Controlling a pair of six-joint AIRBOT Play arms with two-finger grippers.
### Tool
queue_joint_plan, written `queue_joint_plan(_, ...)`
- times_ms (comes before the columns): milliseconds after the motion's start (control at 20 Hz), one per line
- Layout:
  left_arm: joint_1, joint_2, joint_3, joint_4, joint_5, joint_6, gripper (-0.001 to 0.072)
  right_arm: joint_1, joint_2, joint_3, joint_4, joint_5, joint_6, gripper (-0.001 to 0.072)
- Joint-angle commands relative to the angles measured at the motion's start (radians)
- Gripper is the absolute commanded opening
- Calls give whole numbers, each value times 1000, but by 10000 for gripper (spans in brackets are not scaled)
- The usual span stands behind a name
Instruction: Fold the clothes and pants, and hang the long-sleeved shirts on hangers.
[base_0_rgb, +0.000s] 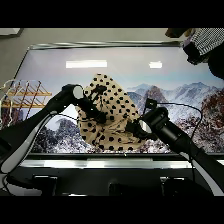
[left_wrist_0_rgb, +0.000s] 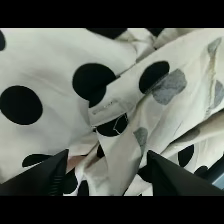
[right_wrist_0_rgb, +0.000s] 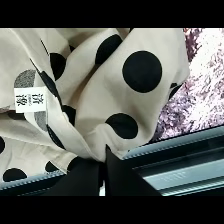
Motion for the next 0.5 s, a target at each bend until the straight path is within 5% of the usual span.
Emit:
queue_joint_plan(0, -10, -19, 6, 8, 5, 31, 177, 1, 1, 1, 3, 3, 2, 28)
queue_joint_plan(50, -10, -21, 6, 4, 25, 26, 28, 1, 1, 1, 13, 7, 2, 28)
queue_joint_plan(250, 39, 7, 89, 5, 55, -122, 24, -77, 1, 89, 37, 58, -54, 27)
queue_joint_plan(450, 86, 104, 303, 66, 61, -248, 24, -320, -2, 373, 153, 10, -294, 27)
